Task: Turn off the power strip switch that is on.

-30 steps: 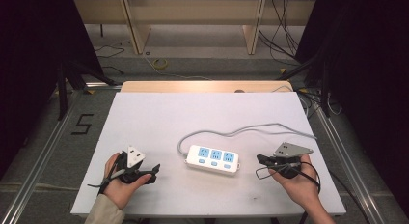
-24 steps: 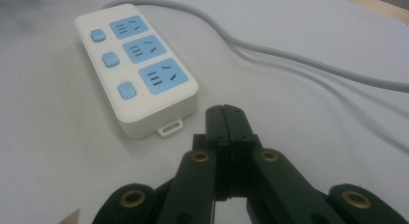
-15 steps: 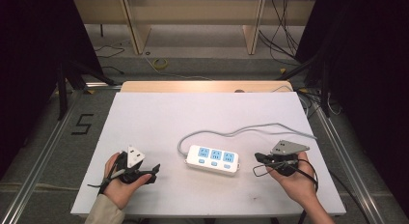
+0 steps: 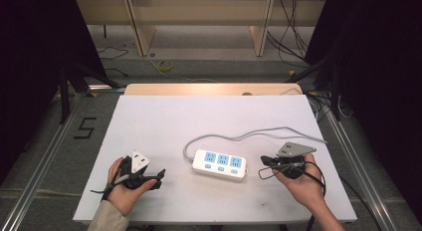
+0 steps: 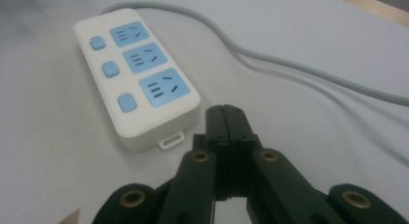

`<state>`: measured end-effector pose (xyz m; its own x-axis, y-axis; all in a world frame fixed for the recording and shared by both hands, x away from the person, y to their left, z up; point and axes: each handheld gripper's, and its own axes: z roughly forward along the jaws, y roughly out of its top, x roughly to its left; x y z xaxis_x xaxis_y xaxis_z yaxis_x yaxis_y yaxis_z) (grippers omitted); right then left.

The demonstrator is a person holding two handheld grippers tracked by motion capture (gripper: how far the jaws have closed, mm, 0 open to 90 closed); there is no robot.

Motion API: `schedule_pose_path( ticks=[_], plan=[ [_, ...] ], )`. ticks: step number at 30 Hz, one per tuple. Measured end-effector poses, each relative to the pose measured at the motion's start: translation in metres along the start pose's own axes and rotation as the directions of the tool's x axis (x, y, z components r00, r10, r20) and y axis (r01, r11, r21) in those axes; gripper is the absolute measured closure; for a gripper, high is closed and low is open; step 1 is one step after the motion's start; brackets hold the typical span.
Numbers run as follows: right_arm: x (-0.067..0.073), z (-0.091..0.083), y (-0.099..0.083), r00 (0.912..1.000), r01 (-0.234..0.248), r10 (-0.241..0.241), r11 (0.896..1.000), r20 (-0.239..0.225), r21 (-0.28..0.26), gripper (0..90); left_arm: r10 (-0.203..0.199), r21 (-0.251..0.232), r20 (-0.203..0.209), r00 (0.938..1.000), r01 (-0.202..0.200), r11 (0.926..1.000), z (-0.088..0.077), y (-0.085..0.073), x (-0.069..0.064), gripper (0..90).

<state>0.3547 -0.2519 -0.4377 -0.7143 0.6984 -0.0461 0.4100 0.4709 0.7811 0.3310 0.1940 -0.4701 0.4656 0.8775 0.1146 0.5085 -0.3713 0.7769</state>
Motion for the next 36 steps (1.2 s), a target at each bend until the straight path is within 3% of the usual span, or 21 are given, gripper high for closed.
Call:
schedule_pose_path(
  ticks=[36],
  plan=[
    [0.002, 0.014, 0.016, 0.9999, 0.009, -0.008, 0.999, -0.014, 0.03, 90.0, 0.001, -0.005, -0.004, 1.0, -0.001, 1.0, 0.0, 0.001, -0.001, 15.3]
  ],
)
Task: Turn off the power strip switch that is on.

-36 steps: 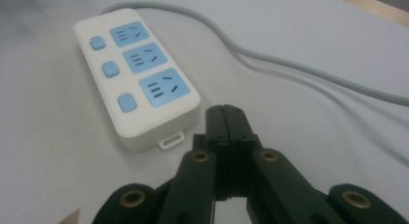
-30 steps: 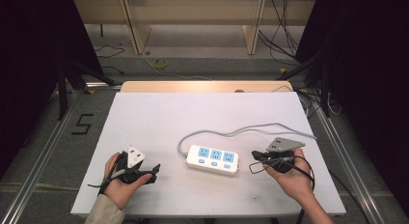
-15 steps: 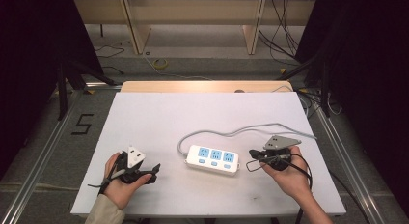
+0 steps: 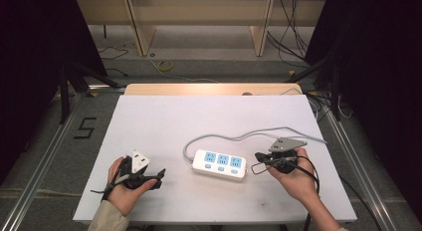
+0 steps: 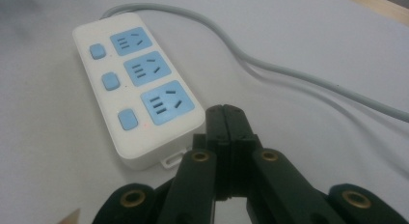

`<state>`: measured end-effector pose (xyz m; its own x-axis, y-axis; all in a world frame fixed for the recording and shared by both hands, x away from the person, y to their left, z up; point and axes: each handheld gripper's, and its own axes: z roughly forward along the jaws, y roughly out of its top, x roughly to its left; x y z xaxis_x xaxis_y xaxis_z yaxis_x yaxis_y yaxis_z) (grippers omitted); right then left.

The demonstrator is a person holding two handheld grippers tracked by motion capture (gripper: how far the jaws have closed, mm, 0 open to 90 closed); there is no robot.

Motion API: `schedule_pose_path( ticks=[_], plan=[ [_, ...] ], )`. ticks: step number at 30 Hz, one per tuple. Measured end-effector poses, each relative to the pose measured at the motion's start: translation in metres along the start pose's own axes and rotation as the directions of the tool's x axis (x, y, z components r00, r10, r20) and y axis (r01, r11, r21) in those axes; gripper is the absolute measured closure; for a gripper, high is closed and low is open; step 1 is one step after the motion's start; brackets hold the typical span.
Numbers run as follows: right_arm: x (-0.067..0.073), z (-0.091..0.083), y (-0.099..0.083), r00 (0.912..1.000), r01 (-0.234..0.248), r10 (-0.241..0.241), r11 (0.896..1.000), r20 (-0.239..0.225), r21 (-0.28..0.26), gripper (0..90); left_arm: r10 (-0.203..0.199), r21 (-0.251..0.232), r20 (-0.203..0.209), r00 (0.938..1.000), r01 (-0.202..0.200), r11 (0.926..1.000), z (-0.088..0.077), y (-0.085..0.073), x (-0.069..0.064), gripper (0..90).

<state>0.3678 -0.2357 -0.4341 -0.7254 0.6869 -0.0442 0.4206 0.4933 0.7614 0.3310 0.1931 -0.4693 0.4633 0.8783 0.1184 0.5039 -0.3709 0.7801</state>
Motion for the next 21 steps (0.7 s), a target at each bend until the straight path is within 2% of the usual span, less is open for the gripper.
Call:
schedule_pose_path(
  ticks=[21],
  plan=[
    [0.0025, 0.0083, 0.0094, 0.9999, 0.006, -0.006, 1.0, -0.012, 0.01, 90.0, 0.002, -0.001, -0.001, 1.0, -0.002, 1.0, -0.0002, 0.0, 0.0005, 15.3]
  ],
)
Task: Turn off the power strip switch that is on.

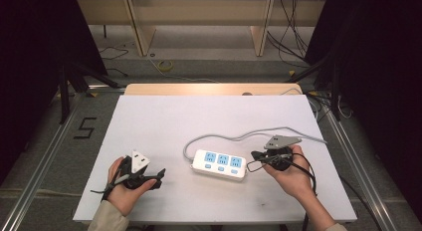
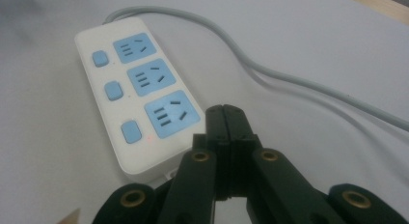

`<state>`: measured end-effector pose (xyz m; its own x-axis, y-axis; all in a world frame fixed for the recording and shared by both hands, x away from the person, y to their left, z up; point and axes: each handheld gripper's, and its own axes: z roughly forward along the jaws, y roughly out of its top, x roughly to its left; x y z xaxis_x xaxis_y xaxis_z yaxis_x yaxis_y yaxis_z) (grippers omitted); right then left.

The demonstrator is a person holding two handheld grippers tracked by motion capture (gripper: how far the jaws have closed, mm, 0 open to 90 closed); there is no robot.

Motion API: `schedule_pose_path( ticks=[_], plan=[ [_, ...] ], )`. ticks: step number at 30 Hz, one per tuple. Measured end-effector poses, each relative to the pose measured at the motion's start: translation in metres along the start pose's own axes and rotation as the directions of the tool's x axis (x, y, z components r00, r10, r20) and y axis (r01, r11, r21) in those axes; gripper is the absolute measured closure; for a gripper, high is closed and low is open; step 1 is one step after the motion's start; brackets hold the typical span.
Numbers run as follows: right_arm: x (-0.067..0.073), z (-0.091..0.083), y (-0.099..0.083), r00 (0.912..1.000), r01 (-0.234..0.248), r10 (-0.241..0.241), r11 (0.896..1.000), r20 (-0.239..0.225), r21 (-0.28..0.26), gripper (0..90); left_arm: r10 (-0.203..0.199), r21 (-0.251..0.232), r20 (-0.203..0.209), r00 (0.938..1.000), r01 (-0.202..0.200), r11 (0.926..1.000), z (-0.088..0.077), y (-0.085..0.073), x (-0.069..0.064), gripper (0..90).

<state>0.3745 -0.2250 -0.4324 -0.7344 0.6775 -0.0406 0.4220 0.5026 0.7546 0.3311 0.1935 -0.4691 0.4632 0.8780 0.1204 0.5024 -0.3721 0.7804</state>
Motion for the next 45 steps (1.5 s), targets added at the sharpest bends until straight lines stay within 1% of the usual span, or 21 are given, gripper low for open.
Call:
schedule_pose_path(
  ticks=[11, 45],
  plan=[
    [0.003, 0.003, 0.005, 0.9999, 0.011, -0.011, 1.0, -0.009, 0.001, 90.0, -0.002, 0.0, 0.0, 1.0, 0.002, 1.0, 0.0, 0.0, 0.0, 15.3],
    [0.008, 0.009, 0.015, 0.9994, 0.021, -0.02, 1.0, -0.029, 0.003, 90.0, 0.0, -0.003, -0.001, 1.0, 0.0, 1.0, 0.0, 0.0, 0.0, 15.3]
  ],
)
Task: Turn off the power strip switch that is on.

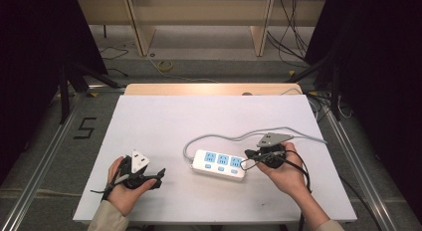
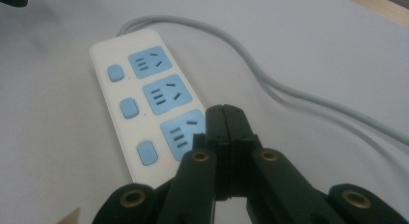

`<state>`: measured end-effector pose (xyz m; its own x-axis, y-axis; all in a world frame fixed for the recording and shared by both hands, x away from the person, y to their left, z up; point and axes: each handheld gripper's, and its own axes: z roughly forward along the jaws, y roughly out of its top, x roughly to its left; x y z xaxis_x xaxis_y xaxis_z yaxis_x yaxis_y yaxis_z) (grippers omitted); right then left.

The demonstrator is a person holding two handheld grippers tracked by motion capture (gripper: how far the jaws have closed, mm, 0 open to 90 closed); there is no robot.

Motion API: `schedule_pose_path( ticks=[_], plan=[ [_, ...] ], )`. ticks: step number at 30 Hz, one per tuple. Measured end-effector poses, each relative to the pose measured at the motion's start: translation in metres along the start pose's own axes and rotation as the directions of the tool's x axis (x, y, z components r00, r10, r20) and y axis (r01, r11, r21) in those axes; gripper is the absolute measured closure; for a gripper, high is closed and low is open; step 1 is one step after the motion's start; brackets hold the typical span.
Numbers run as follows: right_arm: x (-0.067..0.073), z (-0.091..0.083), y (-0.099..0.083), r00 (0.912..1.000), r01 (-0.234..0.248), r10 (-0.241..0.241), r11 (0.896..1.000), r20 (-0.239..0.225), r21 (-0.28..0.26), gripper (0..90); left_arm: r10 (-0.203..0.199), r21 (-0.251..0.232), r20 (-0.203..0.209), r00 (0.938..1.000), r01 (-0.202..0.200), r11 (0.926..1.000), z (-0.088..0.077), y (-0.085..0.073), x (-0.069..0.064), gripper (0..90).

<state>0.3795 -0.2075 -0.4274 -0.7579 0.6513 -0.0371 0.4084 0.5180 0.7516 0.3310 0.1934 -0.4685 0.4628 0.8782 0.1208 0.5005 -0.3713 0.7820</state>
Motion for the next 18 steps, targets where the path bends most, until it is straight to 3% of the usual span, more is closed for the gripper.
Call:
schedule_pose_path(
  ticks=[18],
  plan=[
    [0.0028, 0.0029, 0.0059, 0.9997, 0.0, 0.001, 1.0, -0.024, 0.012, 90.0, -0.002, -0.003, -0.001, 1.0, 0.002, 1.0, 0.0001, -0.0001, -0.0001, 15.3]
  ],
)
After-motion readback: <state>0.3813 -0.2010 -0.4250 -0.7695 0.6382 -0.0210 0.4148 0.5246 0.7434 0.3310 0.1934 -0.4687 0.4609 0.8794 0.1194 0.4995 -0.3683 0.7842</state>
